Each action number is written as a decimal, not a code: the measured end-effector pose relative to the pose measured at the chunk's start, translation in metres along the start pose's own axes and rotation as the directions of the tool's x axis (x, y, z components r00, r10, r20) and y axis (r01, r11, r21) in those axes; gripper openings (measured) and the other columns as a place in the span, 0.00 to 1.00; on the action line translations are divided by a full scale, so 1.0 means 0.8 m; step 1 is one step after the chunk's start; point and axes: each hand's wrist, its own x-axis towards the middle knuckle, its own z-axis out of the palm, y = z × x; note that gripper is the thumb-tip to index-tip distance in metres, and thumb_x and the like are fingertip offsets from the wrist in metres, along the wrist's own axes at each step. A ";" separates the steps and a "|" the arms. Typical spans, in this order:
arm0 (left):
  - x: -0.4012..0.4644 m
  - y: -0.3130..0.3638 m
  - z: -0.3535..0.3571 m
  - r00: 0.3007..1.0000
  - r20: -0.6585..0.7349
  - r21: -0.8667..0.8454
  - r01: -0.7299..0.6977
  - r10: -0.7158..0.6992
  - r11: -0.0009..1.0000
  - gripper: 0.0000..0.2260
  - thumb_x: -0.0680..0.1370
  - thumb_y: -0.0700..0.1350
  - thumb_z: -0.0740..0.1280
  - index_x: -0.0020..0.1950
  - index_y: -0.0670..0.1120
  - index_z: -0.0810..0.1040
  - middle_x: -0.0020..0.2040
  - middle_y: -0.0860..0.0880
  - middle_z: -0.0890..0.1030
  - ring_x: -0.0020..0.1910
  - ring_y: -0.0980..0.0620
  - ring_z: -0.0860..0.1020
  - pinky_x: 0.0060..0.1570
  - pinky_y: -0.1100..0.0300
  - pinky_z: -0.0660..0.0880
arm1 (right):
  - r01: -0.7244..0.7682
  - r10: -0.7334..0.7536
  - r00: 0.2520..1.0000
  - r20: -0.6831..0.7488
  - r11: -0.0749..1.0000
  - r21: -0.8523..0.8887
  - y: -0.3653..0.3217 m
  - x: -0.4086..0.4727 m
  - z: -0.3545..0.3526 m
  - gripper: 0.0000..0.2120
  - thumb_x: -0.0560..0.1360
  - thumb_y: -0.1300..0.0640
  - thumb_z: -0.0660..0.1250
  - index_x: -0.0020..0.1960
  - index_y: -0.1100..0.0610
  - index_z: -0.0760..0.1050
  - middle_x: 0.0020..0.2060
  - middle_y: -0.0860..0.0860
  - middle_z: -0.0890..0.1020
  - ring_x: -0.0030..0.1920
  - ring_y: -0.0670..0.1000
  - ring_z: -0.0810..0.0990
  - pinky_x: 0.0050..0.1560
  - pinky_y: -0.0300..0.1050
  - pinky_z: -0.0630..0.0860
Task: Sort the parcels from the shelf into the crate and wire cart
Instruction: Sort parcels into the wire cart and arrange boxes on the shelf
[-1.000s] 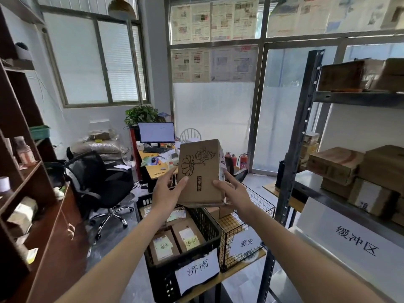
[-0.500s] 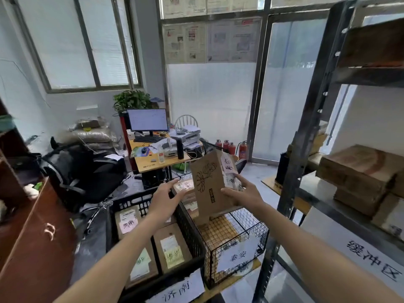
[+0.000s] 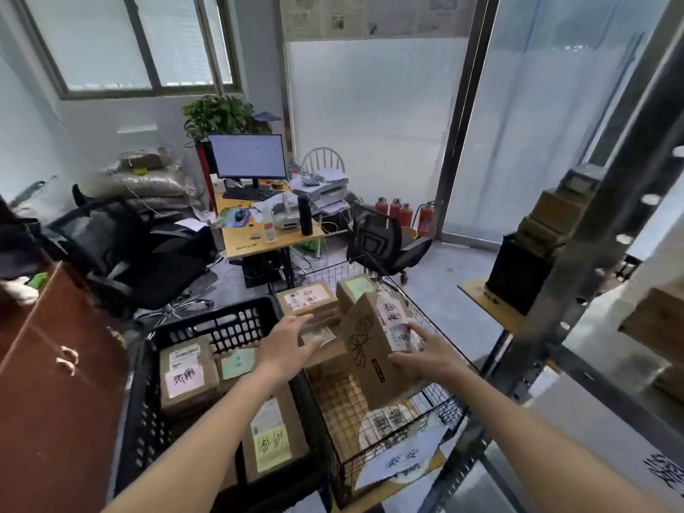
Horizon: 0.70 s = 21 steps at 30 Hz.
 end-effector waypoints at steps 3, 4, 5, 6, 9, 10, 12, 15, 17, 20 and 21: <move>0.036 -0.031 0.026 0.999 0.038 0.086 -0.006 0.003 0.996 0.28 0.80 0.64 0.62 0.79 0.56 0.66 0.76 0.53 0.68 0.71 0.48 0.72 0.62 0.51 0.76 | -0.019 0.022 0.999 0.040 0.998 -0.060 0.015 0.033 0.024 0.37 0.70 0.48 0.79 0.75 0.43 0.67 0.47 0.39 0.76 0.47 0.45 0.81 0.39 0.41 0.83; 0.047 -0.042 0.034 0.999 0.048 0.115 -0.008 0.003 0.993 0.28 0.81 0.64 0.62 0.79 0.56 0.65 0.76 0.53 0.68 0.72 0.48 0.71 0.63 0.50 0.76 | -0.035 0.039 0.998 0.053 0.996 -0.077 0.023 0.045 0.034 0.36 0.70 0.48 0.79 0.74 0.43 0.68 0.47 0.39 0.76 0.47 0.45 0.81 0.42 0.43 0.83; 0.057 -0.053 0.042 0.999 0.054 0.144 -0.008 0.000 0.990 0.28 0.81 0.64 0.62 0.79 0.56 0.65 0.77 0.53 0.67 0.73 0.48 0.70 0.64 0.50 0.75 | -0.055 0.061 0.996 0.063 0.994 -0.096 0.030 0.056 0.044 0.36 0.69 0.47 0.79 0.73 0.43 0.68 0.46 0.39 0.77 0.47 0.45 0.81 0.46 0.45 0.84; 0.067 -0.063 0.050 0.998 0.058 0.170 -0.006 -0.004 0.985 0.28 0.81 0.64 0.61 0.79 0.56 0.65 0.77 0.53 0.67 0.74 0.48 0.69 0.66 0.50 0.74 | -0.064 0.073 0.994 0.076 0.992 -0.112 0.037 0.067 0.054 0.37 0.68 0.45 0.79 0.73 0.43 0.68 0.47 0.40 0.78 0.47 0.45 0.82 0.48 0.46 0.84; 0.091 -0.092 0.073 0.996 0.084 0.224 -0.010 -0.009 0.975 0.28 0.81 0.63 0.61 0.79 0.55 0.64 0.80 0.51 0.64 0.78 0.48 0.63 0.74 0.49 0.66 | -0.088 0.101 0.989 0.108 0.989 -0.119 0.055 0.094 0.083 0.40 0.67 0.45 0.80 0.75 0.43 0.67 0.48 0.41 0.79 0.47 0.44 0.82 0.47 0.43 0.84; 0.097 -0.099 0.080 0.996 0.090 0.239 -0.017 -0.005 0.971 0.28 0.81 0.63 0.61 0.79 0.55 0.64 0.80 0.51 0.64 0.79 0.48 0.62 0.76 0.48 0.64 | -0.101 0.117 0.986 0.122 0.986 -0.131 0.060 0.099 0.093 0.40 0.67 0.44 0.80 0.75 0.43 0.67 0.49 0.42 0.79 0.47 0.44 0.82 0.48 0.44 0.84; 0.107 -0.110 0.092 0.995 0.096 0.259 -0.030 0.005 0.965 0.28 0.82 0.62 0.62 0.80 0.55 0.64 0.81 0.51 0.62 0.80 0.48 0.59 0.77 0.49 0.61 | -0.122 0.142 0.980 0.141 0.982 -0.146 0.071 0.110 0.114 0.44 0.62 0.39 0.79 0.75 0.41 0.66 0.55 0.44 0.79 0.50 0.46 0.83 0.52 0.49 0.83; 0.118 -0.122 0.106 0.996 0.085 0.259 -0.042 0.021 0.965 0.28 0.82 0.61 0.62 0.80 0.55 0.62 0.81 0.51 0.60 0.81 0.48 0.56 0.78 0.51 0.55 | -0.153 0.180 0.966 0.184 0.976 -0.152 0.092 0.128 0.145 0.48 0.57 0.36 0.78 0.74 0.39 0.66 0.59 0.48 0.79 0.50 0.47 0.84 0.49 0.48 0.85; 0.123 -0.129 0.114 0.997 0.076 0.268 -0.050 0.031 0.962 0.28 0.82 0.61 0.61 0.80 0.55 0.62 0.82 0.51 0.59 0.81 0.49 0.55 0.79 0.52 0.53 | -0.154 0.193 0.958 0.214 0.970 -0.186 0.098 0.135 0.164 0.46 0.58 0.36 0.78 0.74 0.37 0.65 0.59 0.48 0.78 0.48 0.46 0.85 0.46 0.44 0.85; 0.130 -0.136 0.125 0.997 0.066 0.273 -0.055 0.038 0.960 0.27 0.83 0.62 0.59 0.80 0.54 0.63 0.82 0.52 0.59 0.82 0.51 0.52 0.79 0.53 0.48 | -0.156 0.219 0.944 0.247 0.956 -0.250 0.109 0.145 0.189 0.47 0.54 0.31 0.74 0.72 0.34 0.64 0.60 0.48 0.76 0.48 0.47 0.84 0.46 0.45 0.85; 0.132 -0.136 0.127 0.997 0.057 0.270 -0.057 0.043 0.961 0.27 0.83 0.62 0.59 0.80 0.54 0.64 0.82 0.52 0.59 0.82 0.51 0.52 0.79 0.53 0.47 | -0.147 0.223 0.939 0.261 0.948 -0.281 0.113 0.149 0.197 0.47 0.54 0.30 0.73 0.72 0.33 0.64 0.60 0.48 0.75 0.48 0.47 0.83 0.46 0.46 0.85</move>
